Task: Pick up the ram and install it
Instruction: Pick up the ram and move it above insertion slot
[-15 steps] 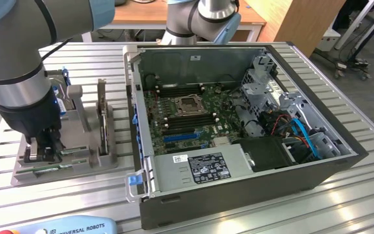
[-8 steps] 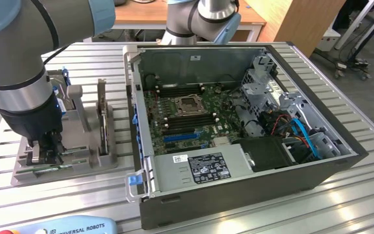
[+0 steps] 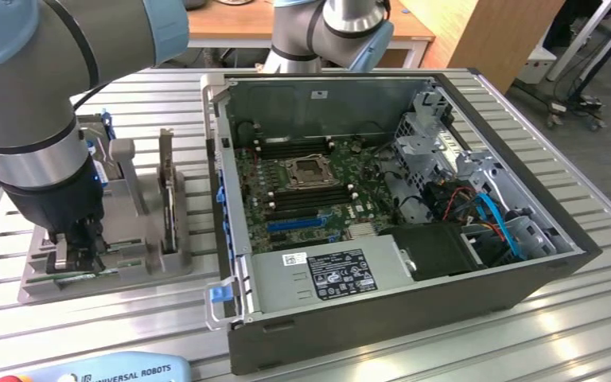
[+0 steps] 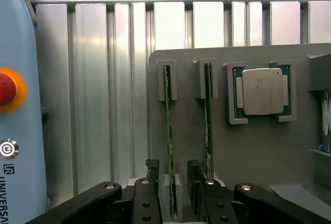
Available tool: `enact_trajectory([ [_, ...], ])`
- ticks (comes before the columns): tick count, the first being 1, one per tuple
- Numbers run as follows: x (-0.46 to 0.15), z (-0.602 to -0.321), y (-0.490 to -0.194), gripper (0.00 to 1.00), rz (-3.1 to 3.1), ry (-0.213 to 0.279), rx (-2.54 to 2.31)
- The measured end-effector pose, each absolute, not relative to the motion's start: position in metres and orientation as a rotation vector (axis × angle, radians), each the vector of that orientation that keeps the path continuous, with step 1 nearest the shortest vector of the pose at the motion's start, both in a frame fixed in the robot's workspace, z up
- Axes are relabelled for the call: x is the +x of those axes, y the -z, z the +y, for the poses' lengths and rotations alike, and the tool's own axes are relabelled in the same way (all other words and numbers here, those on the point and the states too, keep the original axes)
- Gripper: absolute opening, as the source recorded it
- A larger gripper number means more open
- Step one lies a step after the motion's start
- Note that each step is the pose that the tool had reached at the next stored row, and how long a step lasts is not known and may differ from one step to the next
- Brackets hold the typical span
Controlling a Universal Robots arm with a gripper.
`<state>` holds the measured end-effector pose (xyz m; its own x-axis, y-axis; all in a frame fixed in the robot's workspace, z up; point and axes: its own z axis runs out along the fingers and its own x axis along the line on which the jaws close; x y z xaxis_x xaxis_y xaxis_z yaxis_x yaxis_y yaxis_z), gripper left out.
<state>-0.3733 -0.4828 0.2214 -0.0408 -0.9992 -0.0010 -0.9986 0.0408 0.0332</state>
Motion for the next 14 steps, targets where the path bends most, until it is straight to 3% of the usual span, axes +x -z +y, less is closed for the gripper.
enact_trajectory([
  [14,-0.3733,-0.484,-0.2175,0.36,-2.223,0.038,2.188],
])
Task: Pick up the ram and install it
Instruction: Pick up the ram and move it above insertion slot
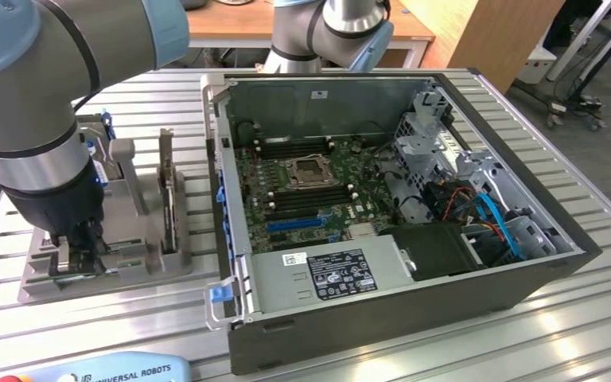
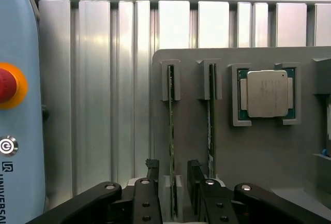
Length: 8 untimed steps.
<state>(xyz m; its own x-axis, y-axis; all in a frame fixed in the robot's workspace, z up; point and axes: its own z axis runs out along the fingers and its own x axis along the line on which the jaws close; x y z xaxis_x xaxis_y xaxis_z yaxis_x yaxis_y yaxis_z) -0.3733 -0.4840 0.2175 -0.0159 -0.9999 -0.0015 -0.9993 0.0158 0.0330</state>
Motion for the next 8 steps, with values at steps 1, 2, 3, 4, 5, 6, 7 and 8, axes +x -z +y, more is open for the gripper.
enact_trajectory([
  [1,-0.3733,-0.4839,-0.2167,0.36,-2.222,0.038,2.189],
  [2,-0.3733,-0.484,-0.2159,0.36,-2.221,0.038,2.19],
  [3,-0.3733,-0.484,-0.2149,0.36,-2.221,0.038,2.19],
  [4,-0.3733,-0.484,-0.2139,0.36,-2.22,0.038,2.191],
  [5,-0.3733,-0.4839,-0.2129,0.36,-2.219,0.038,2.192],
  [6,-0.3733,-0.4839,-0.2119,0.36,-2.219,0.038,2.192],
  [7,-0.3733,-0.484,-0.2109,0.36,-2.218,0.038,2.193],
  [8,-0.3733,-0.484,-0.2101,0.36,-2.218,0.038,2.193],
])
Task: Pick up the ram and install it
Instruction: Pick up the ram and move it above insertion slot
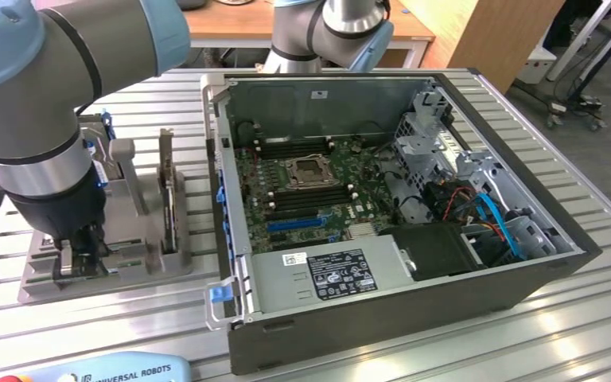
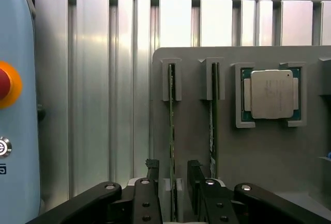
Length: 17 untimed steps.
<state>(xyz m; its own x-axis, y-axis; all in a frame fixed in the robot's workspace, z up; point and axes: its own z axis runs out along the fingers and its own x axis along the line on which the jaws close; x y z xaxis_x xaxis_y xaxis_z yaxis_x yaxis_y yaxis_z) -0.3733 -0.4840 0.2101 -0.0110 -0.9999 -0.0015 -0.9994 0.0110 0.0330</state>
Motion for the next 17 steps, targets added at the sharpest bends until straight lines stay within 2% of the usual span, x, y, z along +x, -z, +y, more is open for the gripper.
enact_trajectory([
  [17,-0.3733,-0.484,-0.2037,0.36,-2.212,0.038,2.2],
])
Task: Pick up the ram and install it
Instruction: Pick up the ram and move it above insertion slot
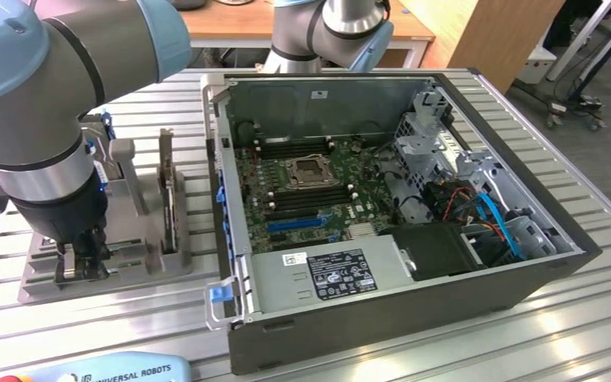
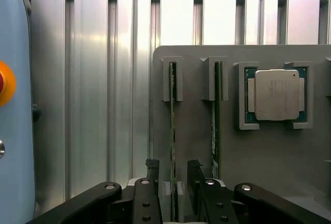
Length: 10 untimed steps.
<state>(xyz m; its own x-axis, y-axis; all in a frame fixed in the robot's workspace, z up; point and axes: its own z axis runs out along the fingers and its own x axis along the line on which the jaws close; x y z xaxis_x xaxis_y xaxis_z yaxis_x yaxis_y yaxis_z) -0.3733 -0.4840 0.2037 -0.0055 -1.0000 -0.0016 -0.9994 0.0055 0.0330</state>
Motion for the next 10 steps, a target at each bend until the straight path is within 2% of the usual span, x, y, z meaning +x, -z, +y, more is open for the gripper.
enact_trajectory([
  [3,-0.3733,-0.4839,-0.2037,0.34,-2.212,0.038,2.2],
  [4,-0.3733,-0.4839,-0.2037,0.28,-2.212,0.038,2.199],
  [6,-0.3733,-0.4839,-0.2037,0.28,-2.212,0.038,2.2],
  [7,-0.3733,-0.4839,-0.2037,0.21,-2.212,0.038,2.2],
  [10,-0.3733,-0.4839,-0.2037,0.21,-2.212,0.038,2.2],
])
